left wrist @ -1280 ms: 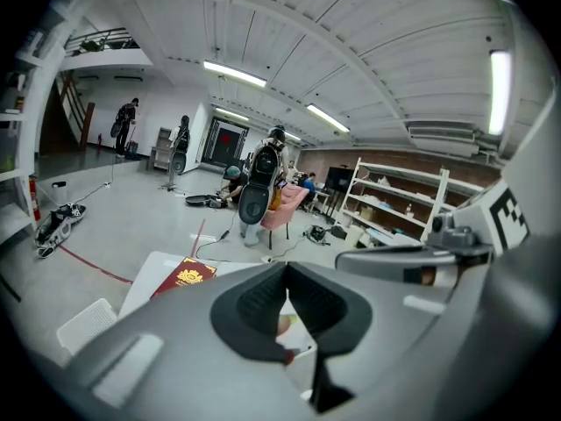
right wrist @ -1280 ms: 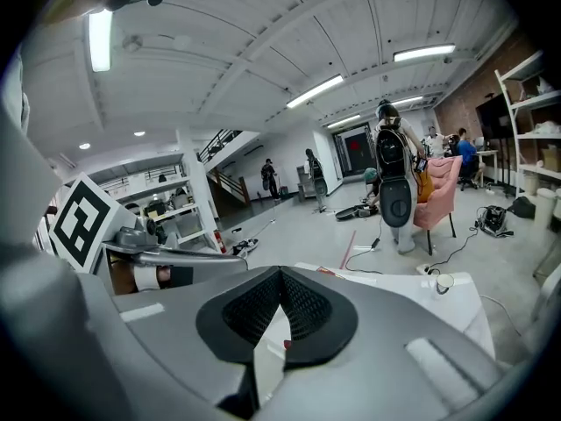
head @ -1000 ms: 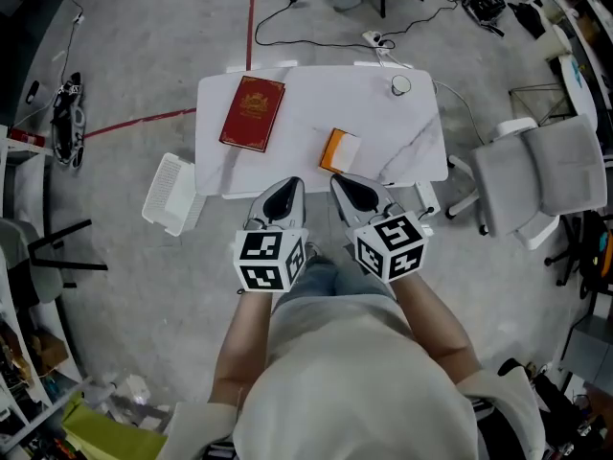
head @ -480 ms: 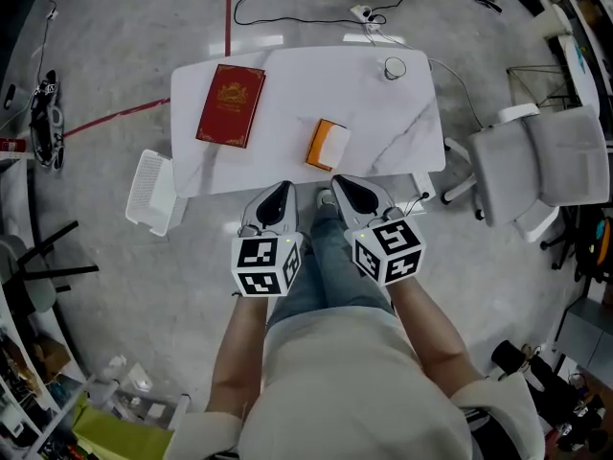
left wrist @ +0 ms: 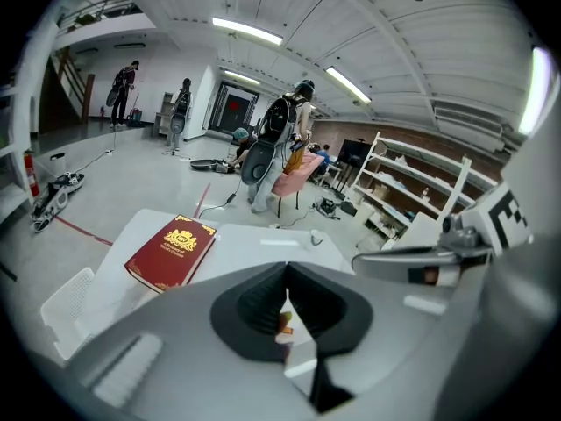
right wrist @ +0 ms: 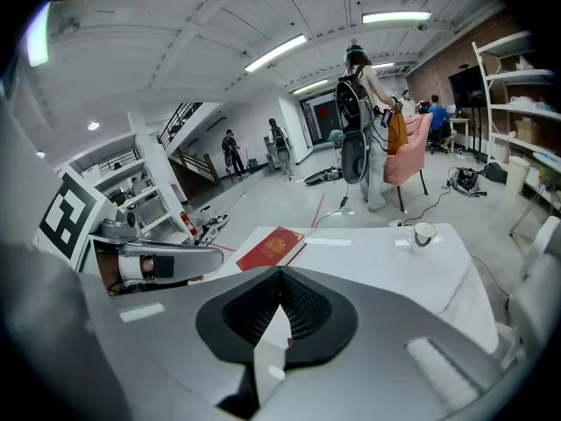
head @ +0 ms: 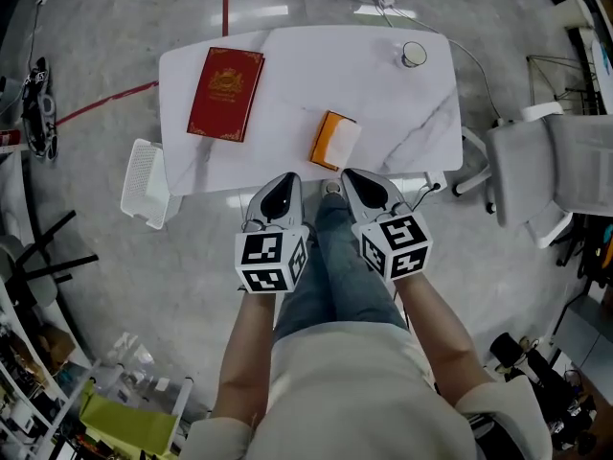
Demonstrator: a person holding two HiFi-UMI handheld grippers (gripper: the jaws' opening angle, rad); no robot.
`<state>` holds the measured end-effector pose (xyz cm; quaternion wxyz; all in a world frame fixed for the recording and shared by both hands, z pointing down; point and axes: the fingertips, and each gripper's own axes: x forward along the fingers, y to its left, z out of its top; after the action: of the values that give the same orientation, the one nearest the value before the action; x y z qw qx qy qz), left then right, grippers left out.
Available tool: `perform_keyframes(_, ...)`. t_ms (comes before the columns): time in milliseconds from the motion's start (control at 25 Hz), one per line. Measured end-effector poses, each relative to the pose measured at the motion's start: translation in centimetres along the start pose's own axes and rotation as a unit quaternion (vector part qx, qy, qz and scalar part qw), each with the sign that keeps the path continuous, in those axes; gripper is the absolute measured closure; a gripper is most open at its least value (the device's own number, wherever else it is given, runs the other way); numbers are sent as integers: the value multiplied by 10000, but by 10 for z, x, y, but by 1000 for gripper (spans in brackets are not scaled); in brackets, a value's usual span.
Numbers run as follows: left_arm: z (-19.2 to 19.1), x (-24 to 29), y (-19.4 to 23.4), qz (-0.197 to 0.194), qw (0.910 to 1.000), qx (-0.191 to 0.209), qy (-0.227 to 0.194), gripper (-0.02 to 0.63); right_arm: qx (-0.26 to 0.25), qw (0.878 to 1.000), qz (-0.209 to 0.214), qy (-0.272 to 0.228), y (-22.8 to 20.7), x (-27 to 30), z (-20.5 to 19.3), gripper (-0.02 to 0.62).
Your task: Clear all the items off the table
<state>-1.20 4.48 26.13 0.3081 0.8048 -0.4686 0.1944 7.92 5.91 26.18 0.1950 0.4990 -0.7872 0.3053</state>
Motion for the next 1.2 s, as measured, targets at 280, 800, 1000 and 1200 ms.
perform_keyframes(280, -22, 41, 10, 14, 9996, -78, 272, 597, 26, 9997, -87, 240, -24, 35, -21, 598)
perform_keyframes(800, -64, 97, 11, -10, 9978, -143, 651, 595, 172, 9977, -154, 630, -64, 72, -69, 598)
perform_keyframes(1000, -77, 115, 14, -27, 9968, -153, 783, 554, 272, 9967, -147, 745, -77, 85, -82, 598)
perform_keyframes(1200, -90, 133, 19, -1, 9962, -171, 853, 500, 430, 9953, -61, 864, -87, 99, -95, 549)
